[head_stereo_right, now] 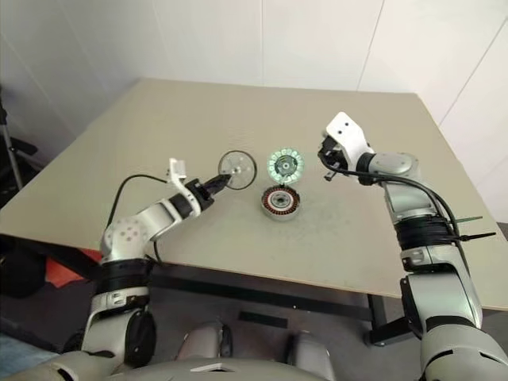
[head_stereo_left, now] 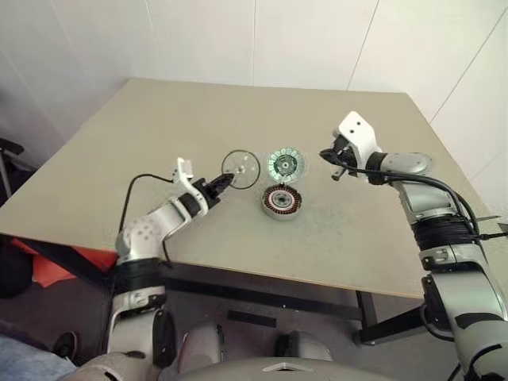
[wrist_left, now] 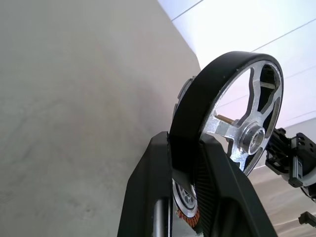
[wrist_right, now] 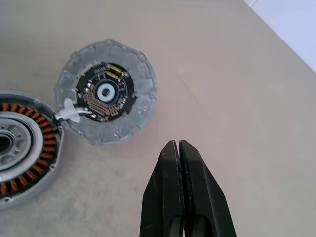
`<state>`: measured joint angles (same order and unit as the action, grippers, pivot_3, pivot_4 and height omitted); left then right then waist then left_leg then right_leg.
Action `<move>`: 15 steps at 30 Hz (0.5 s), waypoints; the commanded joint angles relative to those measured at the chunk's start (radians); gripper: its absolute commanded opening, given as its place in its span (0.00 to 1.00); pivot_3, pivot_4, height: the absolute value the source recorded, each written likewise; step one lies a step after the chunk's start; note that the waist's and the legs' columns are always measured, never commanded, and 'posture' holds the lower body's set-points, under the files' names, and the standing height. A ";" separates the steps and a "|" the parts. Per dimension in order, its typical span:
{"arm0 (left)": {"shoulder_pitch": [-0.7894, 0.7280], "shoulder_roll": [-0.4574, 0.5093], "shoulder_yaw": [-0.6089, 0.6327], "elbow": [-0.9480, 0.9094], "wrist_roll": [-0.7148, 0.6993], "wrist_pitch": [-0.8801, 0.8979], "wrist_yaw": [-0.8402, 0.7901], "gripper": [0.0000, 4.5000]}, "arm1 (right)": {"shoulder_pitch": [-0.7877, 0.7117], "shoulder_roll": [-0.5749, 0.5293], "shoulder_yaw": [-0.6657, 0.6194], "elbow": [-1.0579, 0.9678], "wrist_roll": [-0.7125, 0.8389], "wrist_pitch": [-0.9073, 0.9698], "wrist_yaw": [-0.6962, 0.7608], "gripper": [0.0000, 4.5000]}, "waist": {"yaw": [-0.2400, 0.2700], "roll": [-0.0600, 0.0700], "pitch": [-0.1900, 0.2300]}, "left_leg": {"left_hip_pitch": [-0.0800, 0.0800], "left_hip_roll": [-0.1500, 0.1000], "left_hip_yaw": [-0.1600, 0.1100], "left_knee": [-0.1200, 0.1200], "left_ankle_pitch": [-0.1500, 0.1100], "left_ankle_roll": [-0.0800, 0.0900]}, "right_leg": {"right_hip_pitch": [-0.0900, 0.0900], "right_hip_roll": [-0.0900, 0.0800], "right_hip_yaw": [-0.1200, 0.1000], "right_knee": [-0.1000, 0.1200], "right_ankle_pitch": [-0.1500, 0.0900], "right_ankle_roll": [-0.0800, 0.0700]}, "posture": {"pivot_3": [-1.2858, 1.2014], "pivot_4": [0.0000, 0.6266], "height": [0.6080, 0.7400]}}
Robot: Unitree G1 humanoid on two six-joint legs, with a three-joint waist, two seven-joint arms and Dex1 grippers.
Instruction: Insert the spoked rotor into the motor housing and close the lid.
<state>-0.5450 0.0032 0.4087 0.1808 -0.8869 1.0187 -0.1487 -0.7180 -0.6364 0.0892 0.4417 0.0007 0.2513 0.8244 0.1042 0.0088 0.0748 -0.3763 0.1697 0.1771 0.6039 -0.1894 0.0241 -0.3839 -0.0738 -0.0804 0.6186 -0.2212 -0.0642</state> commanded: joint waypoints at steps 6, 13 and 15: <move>-0.212 -0.034 0.092 0.099 -0.116 0.118 0.215 0.07 | -0.028 -0.017 -0.025 -0.004 -0.007 -0.035 -0.025 0.00 | -0.005 0.000 0.000 | -0.004 0.000 0.000 0.001 0.001 0.004 | -0.004 0.000 0.000 0.000 0.000 0.000 | 0.52 0.00 1.00; -0.322 -0.193 0.273 0.158 -0.446 0.211 0.695 0.07 | -0.010 -0.015 -0.033 -0.035 0.002 -0.026 -0.036 0.00 | 0.006 0.000 0.000 | -0.009 -0.001 0.000 0.010 -0.003 0.011 | -0.003 -0.001 -0.001 0.000 0.000 0.000 | 0.52 0.00 1.00; -0.325 -0.231 0.254 0.131 -0.540 0.212 0.813 0.07 | -0.003 -0.015 -0.034 -0.042 0.003 -0.025 -0.040 0.00 | 0.005 -0.001 0.001 | -0.009 0.000 0.000 0.011 -0.003 0.012 | -0.003 -0.001 -0.001 0.000 0.000 0.000 | 0.52 0.00 1.00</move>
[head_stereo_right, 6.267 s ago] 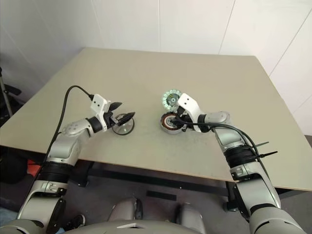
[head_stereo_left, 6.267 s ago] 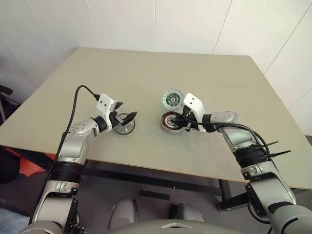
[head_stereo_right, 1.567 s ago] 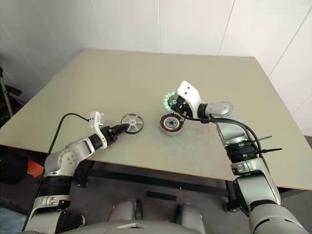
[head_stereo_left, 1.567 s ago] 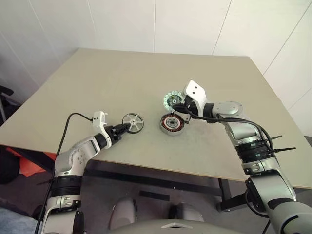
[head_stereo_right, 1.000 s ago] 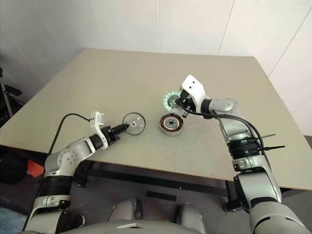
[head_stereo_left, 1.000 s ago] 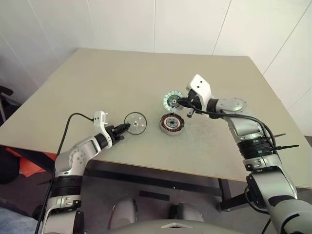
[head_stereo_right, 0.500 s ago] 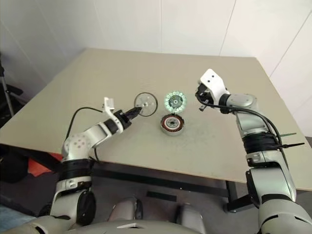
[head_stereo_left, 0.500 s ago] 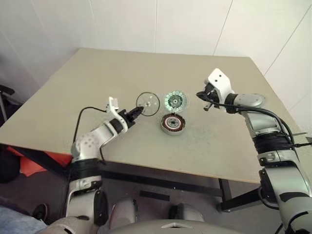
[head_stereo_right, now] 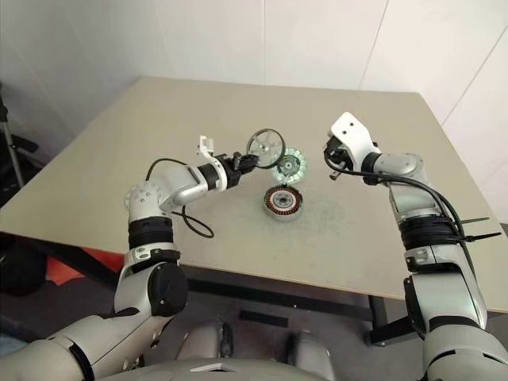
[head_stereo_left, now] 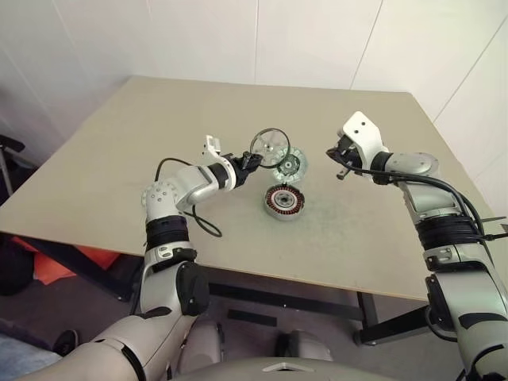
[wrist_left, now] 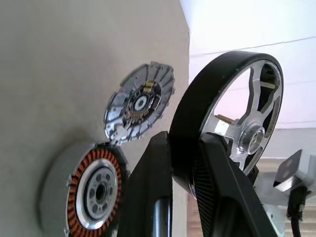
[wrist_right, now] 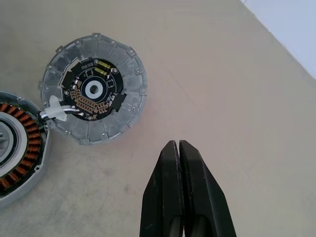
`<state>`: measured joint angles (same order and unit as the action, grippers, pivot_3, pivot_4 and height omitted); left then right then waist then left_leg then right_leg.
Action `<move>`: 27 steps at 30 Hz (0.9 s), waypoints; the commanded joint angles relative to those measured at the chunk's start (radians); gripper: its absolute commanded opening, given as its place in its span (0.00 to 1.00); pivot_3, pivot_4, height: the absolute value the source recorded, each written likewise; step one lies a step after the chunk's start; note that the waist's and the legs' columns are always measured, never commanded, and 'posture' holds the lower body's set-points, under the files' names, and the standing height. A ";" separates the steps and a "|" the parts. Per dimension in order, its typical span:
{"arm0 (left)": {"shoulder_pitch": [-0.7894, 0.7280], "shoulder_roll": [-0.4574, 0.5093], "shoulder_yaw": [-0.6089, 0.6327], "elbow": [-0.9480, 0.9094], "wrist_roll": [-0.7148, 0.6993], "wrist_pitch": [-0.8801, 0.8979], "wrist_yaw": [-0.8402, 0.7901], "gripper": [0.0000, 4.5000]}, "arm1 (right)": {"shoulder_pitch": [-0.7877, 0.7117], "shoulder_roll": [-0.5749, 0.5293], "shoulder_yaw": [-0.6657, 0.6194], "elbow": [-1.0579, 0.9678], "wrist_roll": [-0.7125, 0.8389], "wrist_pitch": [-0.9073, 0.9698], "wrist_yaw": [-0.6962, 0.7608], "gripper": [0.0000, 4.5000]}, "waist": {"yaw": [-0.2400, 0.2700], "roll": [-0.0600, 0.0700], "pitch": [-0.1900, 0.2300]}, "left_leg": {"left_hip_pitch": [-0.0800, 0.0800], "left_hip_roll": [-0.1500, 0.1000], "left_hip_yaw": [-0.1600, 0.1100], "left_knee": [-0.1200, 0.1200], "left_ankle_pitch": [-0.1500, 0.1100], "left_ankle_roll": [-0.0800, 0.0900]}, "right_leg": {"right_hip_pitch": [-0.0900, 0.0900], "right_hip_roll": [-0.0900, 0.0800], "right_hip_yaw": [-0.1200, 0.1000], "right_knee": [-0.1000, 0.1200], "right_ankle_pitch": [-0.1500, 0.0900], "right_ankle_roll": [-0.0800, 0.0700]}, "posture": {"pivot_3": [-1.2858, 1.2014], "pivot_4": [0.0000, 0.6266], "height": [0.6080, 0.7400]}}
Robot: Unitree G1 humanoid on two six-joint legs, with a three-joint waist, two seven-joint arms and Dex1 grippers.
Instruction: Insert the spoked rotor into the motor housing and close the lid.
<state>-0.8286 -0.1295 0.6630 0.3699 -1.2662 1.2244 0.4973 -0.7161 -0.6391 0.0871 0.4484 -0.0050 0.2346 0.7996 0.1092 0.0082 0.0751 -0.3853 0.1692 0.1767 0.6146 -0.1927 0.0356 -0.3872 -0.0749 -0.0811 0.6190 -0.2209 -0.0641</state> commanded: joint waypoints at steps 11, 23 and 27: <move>0.002 -0.141 -0.234 -0.111 -0.447 -0.160 0.565 0.07 | 0.029 -0.002 -0.039 -0.100 0.016 0.013 -0.040 0.00 | 0.028 -0.001 0.000 | -0.001 0.000 -0.001 0.001 0.000 -0.006 | 0.000 0.000 0.000 0.000 0.002 0.005 | 0.52 0.00 1.00; 0.007 -0.050 -0.353 0.123 -0.422 -0.220 0.395 0.07 | 0.055 -0.010 -0.046 -0.129 0.025 0.020 -0.046 0.00 | 0.041 -0.001 0.000 | -0.001 -0.002 -0.002 0.001 0.002 -0.010 | 0.000 0.001 0.001 -0.001 0.000 0.019 | 0.52 0.00 1.00; -0.004 -0.037 -0.354 0.199 -0.348 -0.230 0.321 0.07 | 0.059 -0.013 -0.046 -0.131 0.024 0.020 -0.044 0.00 | 0.041 -0.001 0.000 | -0.002 -0.002 -0.002 0.000 0.002 -0.009 | 0.000 0.001 0.002 -0.004 0.002 0.023 | 0.52 0.00 1.00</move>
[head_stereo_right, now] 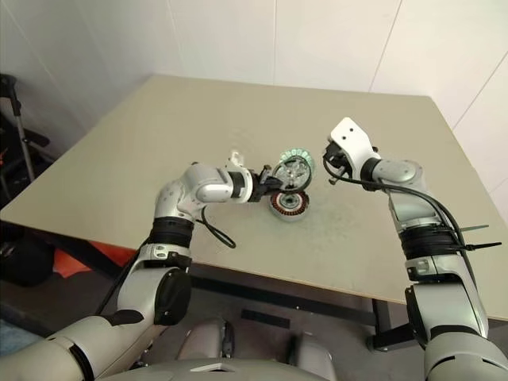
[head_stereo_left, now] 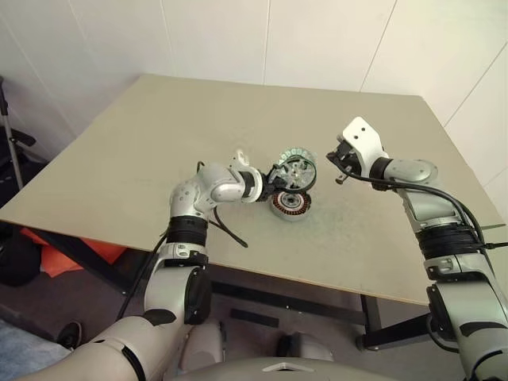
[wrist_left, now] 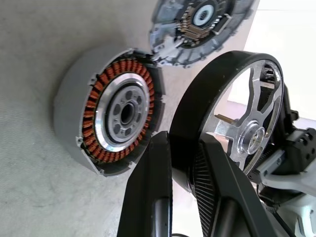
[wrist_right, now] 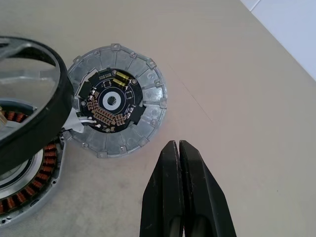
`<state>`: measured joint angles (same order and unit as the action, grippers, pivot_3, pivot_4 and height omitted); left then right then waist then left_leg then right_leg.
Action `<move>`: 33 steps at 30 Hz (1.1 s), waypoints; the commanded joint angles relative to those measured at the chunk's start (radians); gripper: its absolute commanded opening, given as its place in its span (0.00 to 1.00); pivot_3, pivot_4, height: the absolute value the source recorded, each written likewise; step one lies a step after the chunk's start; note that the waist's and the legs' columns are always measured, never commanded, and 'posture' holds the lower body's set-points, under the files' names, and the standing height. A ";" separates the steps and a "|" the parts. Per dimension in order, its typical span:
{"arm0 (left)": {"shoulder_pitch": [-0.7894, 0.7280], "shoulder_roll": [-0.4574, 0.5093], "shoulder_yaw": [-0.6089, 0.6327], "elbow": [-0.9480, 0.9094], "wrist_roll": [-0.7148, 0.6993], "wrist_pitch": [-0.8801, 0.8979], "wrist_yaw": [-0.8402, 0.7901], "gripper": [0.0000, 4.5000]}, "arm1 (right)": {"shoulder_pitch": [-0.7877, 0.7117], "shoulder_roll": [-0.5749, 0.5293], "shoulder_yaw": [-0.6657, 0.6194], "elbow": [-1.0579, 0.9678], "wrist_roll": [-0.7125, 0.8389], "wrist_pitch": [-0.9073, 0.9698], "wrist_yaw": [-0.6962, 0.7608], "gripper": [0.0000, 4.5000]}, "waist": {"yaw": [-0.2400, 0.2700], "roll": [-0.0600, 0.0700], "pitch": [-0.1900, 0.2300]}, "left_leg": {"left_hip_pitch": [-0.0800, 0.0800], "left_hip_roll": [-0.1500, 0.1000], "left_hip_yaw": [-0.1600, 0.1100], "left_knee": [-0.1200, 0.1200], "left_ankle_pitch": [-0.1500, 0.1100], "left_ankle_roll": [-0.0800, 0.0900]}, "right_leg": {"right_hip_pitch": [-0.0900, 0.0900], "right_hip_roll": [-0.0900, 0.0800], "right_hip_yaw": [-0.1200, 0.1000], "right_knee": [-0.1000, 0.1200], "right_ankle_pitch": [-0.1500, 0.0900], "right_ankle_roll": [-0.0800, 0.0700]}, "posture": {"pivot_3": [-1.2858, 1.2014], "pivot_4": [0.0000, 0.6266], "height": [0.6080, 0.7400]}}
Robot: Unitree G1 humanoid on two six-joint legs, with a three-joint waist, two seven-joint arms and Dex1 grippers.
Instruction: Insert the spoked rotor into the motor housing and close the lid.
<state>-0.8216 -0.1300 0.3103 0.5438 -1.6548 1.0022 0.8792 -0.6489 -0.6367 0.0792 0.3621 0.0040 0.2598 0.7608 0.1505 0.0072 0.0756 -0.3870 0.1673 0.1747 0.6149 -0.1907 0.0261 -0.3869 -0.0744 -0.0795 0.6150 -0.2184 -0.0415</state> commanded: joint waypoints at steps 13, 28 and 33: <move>-0.007 -0.064 -0.006 -0.013 0.092 0.077 -0.085 0.07 | -0.002 -0.016 -0.031 -0.044 0.006 -0.014 -0.009 0.00 | 0.000 0.000 0.000 | -0.001 0.000 0.000 0.000 -0.001 0.001 | 0.001 0.000 0.000 -0.003 0.003 -0.006 | 0.52 0.00 1.00; 0.048 -0.076 -0.012 -0.085 0.072 0.099 0.012 0.07 | -0.001 -0.010 -0.031 -0.040 0.007 -0.023 -0.017 0.00 | 0.000 0.000 0.000 | -0.001 0.000 0.000 0.000 -0.001 0.001 | 0.001 0.000 0.000 -0.003 0.004 -0.007 | 0.52 0.00 1.00; 0.045 -0.073 -0.013 -0.062 0.092 0.096 -0.005 0.07 | 0.001 -0.007 -0.029 -0.041 0.006 -0.023 -0.018 0.00 | 0.000 0.000 0.000 | -0.001 0.000 0.000 0.000 -0.001 0.001 | 0.001 0.000 0.000 -0.003 0.003 -0.006 | 0.52 0.00 1.00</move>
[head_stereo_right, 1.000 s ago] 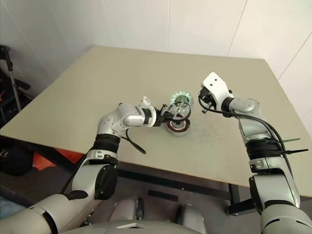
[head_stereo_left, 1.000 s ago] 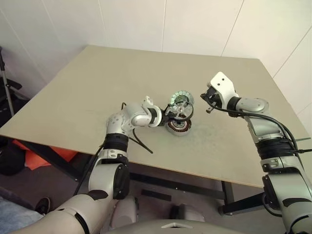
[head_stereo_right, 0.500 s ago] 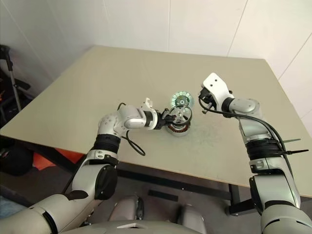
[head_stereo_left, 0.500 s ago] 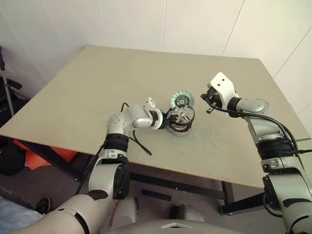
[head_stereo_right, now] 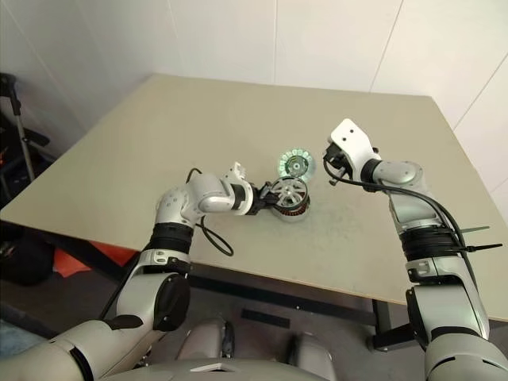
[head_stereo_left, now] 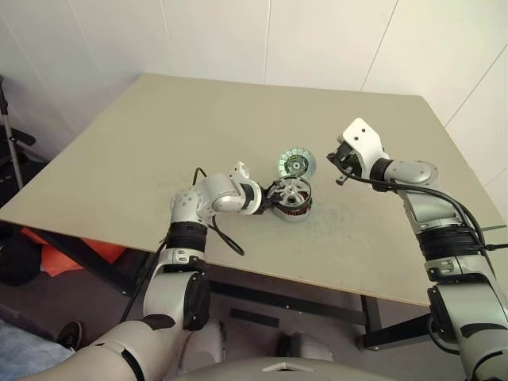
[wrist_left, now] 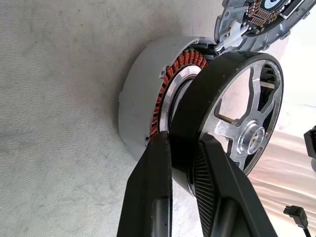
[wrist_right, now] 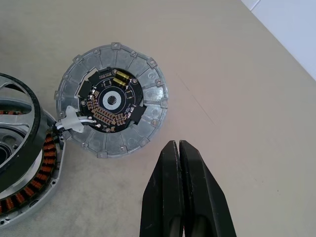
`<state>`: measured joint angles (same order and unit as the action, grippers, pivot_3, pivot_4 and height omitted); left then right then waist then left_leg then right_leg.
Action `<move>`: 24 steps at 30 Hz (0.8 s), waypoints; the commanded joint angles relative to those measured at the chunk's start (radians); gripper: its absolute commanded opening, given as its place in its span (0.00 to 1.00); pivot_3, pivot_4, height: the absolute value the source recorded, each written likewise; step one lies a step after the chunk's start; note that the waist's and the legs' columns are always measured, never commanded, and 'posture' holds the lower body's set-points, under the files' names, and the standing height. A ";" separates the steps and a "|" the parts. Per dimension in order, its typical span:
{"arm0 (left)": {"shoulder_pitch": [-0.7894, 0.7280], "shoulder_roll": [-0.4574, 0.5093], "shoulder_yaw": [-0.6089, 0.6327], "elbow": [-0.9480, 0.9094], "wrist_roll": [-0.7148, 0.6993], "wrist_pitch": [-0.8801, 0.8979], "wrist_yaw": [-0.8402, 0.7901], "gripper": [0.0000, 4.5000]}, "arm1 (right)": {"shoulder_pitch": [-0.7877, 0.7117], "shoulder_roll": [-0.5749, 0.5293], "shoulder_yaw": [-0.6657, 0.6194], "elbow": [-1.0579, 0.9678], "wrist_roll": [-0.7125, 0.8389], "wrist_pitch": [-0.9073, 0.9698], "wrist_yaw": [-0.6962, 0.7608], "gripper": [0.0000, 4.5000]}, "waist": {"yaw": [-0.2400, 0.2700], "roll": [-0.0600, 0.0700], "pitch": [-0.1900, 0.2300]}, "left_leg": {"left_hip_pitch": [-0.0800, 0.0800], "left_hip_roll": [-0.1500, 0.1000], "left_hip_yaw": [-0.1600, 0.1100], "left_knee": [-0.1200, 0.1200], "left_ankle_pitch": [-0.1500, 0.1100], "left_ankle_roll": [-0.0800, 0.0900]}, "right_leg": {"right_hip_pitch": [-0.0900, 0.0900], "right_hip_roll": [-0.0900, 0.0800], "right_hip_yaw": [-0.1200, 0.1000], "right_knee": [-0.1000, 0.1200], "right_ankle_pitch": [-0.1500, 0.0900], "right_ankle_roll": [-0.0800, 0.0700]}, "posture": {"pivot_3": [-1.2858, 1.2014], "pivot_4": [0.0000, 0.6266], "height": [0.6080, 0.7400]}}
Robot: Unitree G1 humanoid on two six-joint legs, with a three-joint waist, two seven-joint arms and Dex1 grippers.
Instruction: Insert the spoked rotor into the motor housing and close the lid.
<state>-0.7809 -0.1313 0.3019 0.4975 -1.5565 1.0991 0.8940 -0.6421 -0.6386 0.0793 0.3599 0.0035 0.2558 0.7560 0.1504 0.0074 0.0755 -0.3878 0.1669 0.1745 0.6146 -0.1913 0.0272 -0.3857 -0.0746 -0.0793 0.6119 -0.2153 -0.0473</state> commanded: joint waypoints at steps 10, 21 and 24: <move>0.005 -0.067 -0.018 0.008 0.035 0.017 -0.047 0.07 | -0.005 -0.007 -0.029 -0.032 0.007 -0.032 -0.018 0.00 | 0.000 0.000 0.000 | 0.000 0.000 0.000 0.000 0.000 0.000 | 0.000 0.000 0.000 0.000 0.000 0.001 | 0.52 0.00 1.00; -0.011 -0.058 -0.012 0.010 0.060 0.018 -0.083 0.68 | -0.011 -0.006 -0.025 -0.013 0.002 -0.051 -0.023 0.00 | -0.001 0.000 0.000 | 0.006 0.000 0.000 0.000 0.000 0.000 | 0.006 0.000 0.000 -0.001 -0.002 0.004 | 0.52 0.00 1.00; -0.012 -0.057 0.000 -0.017 0.018 0.027 -0.076 0.68 | -0.013 -0.006 -0.023 -0.008 0.000 -0.054 -0.023 0.00 | -0.001 0.000 0.000 | 0.010 0.000 0.000 0.000 0.000 0.000 | 0.011 0.000 0.000 -0.003 -0.003 0.005 | 0.52 0.00 1.00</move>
<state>-0.7815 -0.1312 0.2943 0.5087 -1.5136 1.1129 0.8122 -0.6412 -0.6385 0.0794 0.3619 0.0021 0.2190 0.7400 0.1489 0.0077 0.0751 -0.3777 0.1673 0.1746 0.6141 -0.1915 0.0271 -0.3741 -0.0746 -0.0794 0.6085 -0.2181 -0.0424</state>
